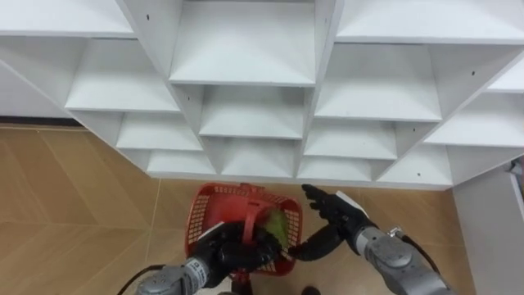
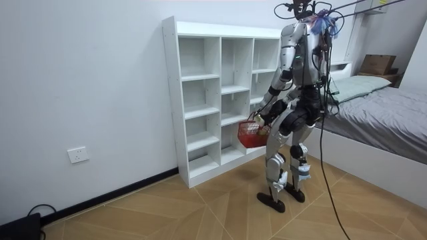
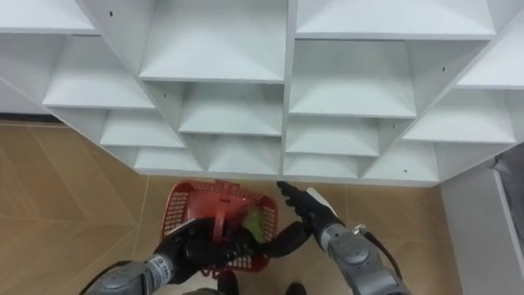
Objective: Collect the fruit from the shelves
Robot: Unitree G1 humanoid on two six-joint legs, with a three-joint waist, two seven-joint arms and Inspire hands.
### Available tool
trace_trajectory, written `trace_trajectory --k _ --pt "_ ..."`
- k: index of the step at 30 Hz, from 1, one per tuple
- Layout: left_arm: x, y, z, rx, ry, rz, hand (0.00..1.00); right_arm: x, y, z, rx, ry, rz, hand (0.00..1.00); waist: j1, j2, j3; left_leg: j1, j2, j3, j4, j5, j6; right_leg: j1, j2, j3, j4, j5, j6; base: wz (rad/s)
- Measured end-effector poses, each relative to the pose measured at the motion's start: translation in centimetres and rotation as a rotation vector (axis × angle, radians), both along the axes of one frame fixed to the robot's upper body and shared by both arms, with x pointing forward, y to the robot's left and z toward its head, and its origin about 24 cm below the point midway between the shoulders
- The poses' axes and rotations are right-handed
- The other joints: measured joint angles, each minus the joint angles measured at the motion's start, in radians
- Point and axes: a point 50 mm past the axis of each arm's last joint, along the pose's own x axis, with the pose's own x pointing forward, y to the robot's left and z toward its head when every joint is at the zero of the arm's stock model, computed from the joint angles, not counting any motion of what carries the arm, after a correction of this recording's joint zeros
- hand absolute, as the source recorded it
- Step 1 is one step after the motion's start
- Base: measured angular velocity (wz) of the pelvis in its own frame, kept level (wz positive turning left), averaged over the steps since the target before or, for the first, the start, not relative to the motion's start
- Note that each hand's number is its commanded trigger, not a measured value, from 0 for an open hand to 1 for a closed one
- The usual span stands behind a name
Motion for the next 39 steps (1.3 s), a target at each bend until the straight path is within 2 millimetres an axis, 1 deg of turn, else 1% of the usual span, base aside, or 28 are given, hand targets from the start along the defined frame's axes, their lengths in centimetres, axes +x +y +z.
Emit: trace_trajectory --k 1,3,4,5,6,7,8,9,10,11,13,14,16,17,18,20,21,22,23,24,26,28,30,31,32,33,35,39 --pt "-0.2 0.3 -0.2 0.015 0.006 0.007 1.00 -0.4 -0.2 -0.2 0.001 0.010 -0.013 0.00 0.001 -0.002 -0.0036 0.007 -0.001 0.000 -0.004 0.000 0.000 0.007 0.000 0.000 -0.005 0.000 0.000 0.05" --pt "-1.4 1.8 -1.2 0.082 0.061 0.061 1.00 -2.6 -1.2 -1.5 -0.009 0.057 -0.070 0.00 -0.001 -0.002 -0.0137 0.054 -0.011 -0.007 -0.032 0.004 -0.003 0.054 -0.001 -0.007 -0.032 0.000 0.005 0.08" --pt "-1.7 2.2 -1.4 0.102 0.071 0.070 1.00 -3.1 -1.5 -1.8 -0.018 0.070 -0.082 0.00 0.000 -0.003 -0.0166 0.062 -0.012 -0.006 -0.038 0.004 -0.003 0.061 -0.001 -0.005 -0.035 -0.001 0.007 0.05" --pt "-2.3 3.0 -1.8 0.142 0.084 0.083 1.00 -4.0 -2.1 -2.4 -0.035 0.101 -0.109 0.00 -0.001 -0.004 -0.0174 0.087 -0.015 -0.006 -0.056 0.005 -0.005 0.086 0.000 -0.005 -0.051 0.000 0.009 0.00" --pt "-3.2 3.7 -2.2 0.176 0.101 0.107 1.00 -5.2 -2.8 -3.0 -0.050 0.139 -0.140 0.00 0.000 -0.006 -0.0200 0.118 -0.018 -0.006 -0.075 0.006 -0.007 0.116 0.001 -0.007 -0.072 0.001 0.011 0.00" --pt "-3.7 4.1 -2.4 0.191 0.111 0.121 1.00 -5.8 -3.1 -3.3 -0.054 0.159 -0.157 0.00 0.000 -0.009 -0.0229 0.134 -0.020 -0.006 -0.085 0.007 -0.008 0.131 0.002 -0.007 -0.081 0.001 0.012 0.00" --pt "-4.8 4.7 -2.8 0.218 0.137 0.146 1.00 -7.0 -3.8 -3.8 -0.066 0.197 -0.189 0.00 0.000 -0.012 -0.0297 0.164 -0.022 -0.005 -0.103 0.008 -0.009 0.163 0.006 -0.006 -0.104 0.003 0.015 0.00" --pt "-5.8 5.3 -3.2 0.248 0.164 0.170 1.00 -8.0 -4.3 -4.2 -0.074 0.225 -0.223 0.00 0.002 -0.015 -0.0323 0.194 -0.025 -0.005 -0.123 0.009 -0.011 0.193 0.009 -0.006 -0.125 0.005 0.018 0.00" --pt "-6.3 5.6 -3.4 0.262 0.179 0.184 1.00 -8.4 -4.6 -4.4 -0.076 0.236 -0.240 0.00 0.002 -0.017 -0.0334 0.207 -0.027 -0.005 -0.130 0.009 -0.011 0.208 0.010 -0.006 -0.136 0.006 0.019 0.00" --pt "-7.2 6.1 -3.6 0.281 0.203 0.219 1.00 -9.3 -5.0 -4.7 -0.081 0.257 -0.276 0.00 0.001 -0.022 -0.0355 0.230 -0.030 -0.007 -0.144 0.008 -0.013 0.232 0.012 -0.006 -0.150 0.006 0.020 0.05" --pt "-9.0 7.1 -4.1 0.330 0.257 0.271 1.00 -11.2 -5.9 -5.2 -0.097 0.306 -0.343 0.00 -0.010 -0.030 -0.0374 0.281 -0.035 -0.016 -0.175 0.009 -0.015 0.287 0.013 -0.009 -0.179 0.003 0.026 0.11" --pt "-9.6 7.4 -4.3 0.340 0.271 0.292 1.00 -11.6 -6.1 -5.3 -0.098 0.316 -0.362 0.00 -0.013 -0.031 -0.0368 0.294 -0.037 -0.018 -0.182 0.008 -0.016 0.302 0.013 -0.010 -0.190 0.003 0.028 0.08" --pt "-11.7 8.5 -4.6 0.381 0.323 0.372 1.00 -13.5 -6.7 -5.9 -0.118 0.359 -0.442 0.00 -0.020 -0.037 -0.0356 0.346 -0.047 -0.021 -0.204 0.004 -0.021 0.353 0.016 -0.011 -0.223 0.003 0.033 0.02" --pt "-12.0 8.7 -4.7 0.390 0.333 0.386 1.00 -13.9 -6.8 -6.0 -0.124 0.369 -0.459 0.00 -0.020 -0.037 -0.0359 0.352 -0.047 -0.022 -0.205 0.001 -0.021 0.362 0.017 -0.011 -0.226 0.002 0.034 0.00" --pt "-12.5 9.0 -4.7 0.404 0.349 0.409 1.00 -14.6 -7.0 -6.2 -0.135 0.389 -0.479 0.00 -0.020 -0.039 -0.0336 0.364 -0.046 -0.024 -0.209 -0.001 -0.022 0.375 0.017 -0.011 -0.228 0.001 0.036 0.00" --pt "-12.9 9.2 -4.8 0.420 0.363 0.431 1.00 -15.2 -7.2 -6.3 -0.132 0.404 -0.512 0.00 -0.020 -0.041 -0.0323 0.372 -0.046 -0.022 -0.217 -0.001 -0.022 0.378 0.016 -0.009 -0.230 0.001 0.037 -0.02" --pt "-13.3 9.4 -4.8 0.428 0.373 0.447 1.00 -15.8 -7.3 -6.4 -0.128 0.421 -0.539 0.00 -0.020 -0.041 -0.0291 0.383 -0.047 -0.020 -0.223 -0.002 -0.022 0.390 0.017 -0.007 -0.241 0.002 0.039 -0.05" --pt "-13.4 9.4 -4.9 0.433 0.378 0.451 1.00 -15.9 -7.4 -6.4 -0.122 0.423 -0.552 0.00 -0.019 -0.042 -0.0293 0.387 -0.047 -0.019 -0.224 -0.002 -0.022 0.393 0.017 -0.006 -0.241 0.002 0.039 -0.04" --pt "-13.6 9.5 -4.9 0.439 0.386 0.461 1.00 -16.2 -7.4 -6.4 -0.119 0.432 -0.566 0.00 -0.018 -0.042 -0.0225 0.401 -0.049 -0.019 -0.226 -0.006 -0.023 0.408 0.016 -0.007 -0.246 0.001 0.041 0.00" --pt "-13.9 9.6 -4.9 0.440 0.395 0.480 1.00 -16.6 -7.5 -6.5 -0.116 0.444 -0.578 0.00 -0.018 -0.042 -0.0213 0.412 -0.049 -0.018 -0.226 -0.009 -0.024 0.424 0.018 -0.007 -0.258 0.002 0.042 -0.03" --pt "-14.1 9.7 -5.0 0.436 0.403 0.528 1.00 -17.2 -7.5 -6.6 -0.099 0.460 -0.615 0.00 -0.018 -0.042 -0.0214 0.426 -0.049 -0.017 -0.226 -0.015 -0.025 0.438 0.020 -0.005 -0.260 0.001 0.044 -0.03" --pt "-14.5 9.8 -5.0 0.427 0.414 0.571 1.00 -17.6 -7.3 -6.8 -0.080 0.480 -0.649 0.00 -0.014 -0.041 -0.0222 0.435 -0.050 -0.016 -0.226 -0.020 -0.026 0.444 0.027 0.007 -0.260 0.000 0.044 -0.10" --pt "-14.9 9.7 -5.1 0.420 0.429 0.592 1.00 -18.0 -7.1 -6.9 -0.055 0.491 -0.700 0.00 -0.018 -0.042 -0.0218 0.443 -0.050 -0.017 -0.226 -0.021 -0.027 0.454 0.027 0.006 -0.262 0.000 0.044 -0.02" --pt "-15.1 9.6 -5.1 0.412 0.437 0.609 1.00 -18.5 -7.0 -7.1 -0.038 0.512 -0.742 0.00 -0.020 -0.042 -0.0223 0.454 -0.050 -0.017 -0.226 -0.023 -0.027 0.467 0.027 0.005 -0.265 -0.001 0.045 0.00" --pt "-15.2 9.5 -5.2 0.410 0.443 0.612 1.00 -18.8 -7.0 -7.1 -0.033 0.523 -0.755 0.00 -0.021 -0.039 -0.0214 0.460 -0.050 -0.017 -0.226 -0.026 -0.027 0.474 0.028 0.004 -0.270 -0.001 0.045 0.00" --pt "-15.6 9.4 -5.3 0.404 0.459 0.622 1.00 -19.3 -7.0 -7.2 -0.025 0.553 -0.785 0.00 -0.021 -0.039 -0.0220 0.470 -0.050 -0.017 -0.226 -0.029 -0.027 0.486 0.029 0.005 -0.272 -0.002 0.046 0.00" --pt "-16.1 9.3 -5.4 0.399 0.485 0.635 1.00 -19.8 -7.0 -7.3 -0.014 0.577 -0.816 0.00 -0.021 -0.036 -0.0267 0.477 -0.050 -0.018 -0.223 -0.033 -0.027 0.494 0.029 0.006 -0.274 -0.003 0.047 0.00" --pt "-16.9 9.1 -5.6 0.397 0.530 0.643 1.00 -20.3 -7.0 -7.4 0.000 0.607 -0.843 0.00 -0.022 -0.036 -0.0274 0.483 -0.051 -0.018 -0.223 -0.034 -0.027 0.501 0.030 0.007 -0.273 -0.003 0.048 0.00"
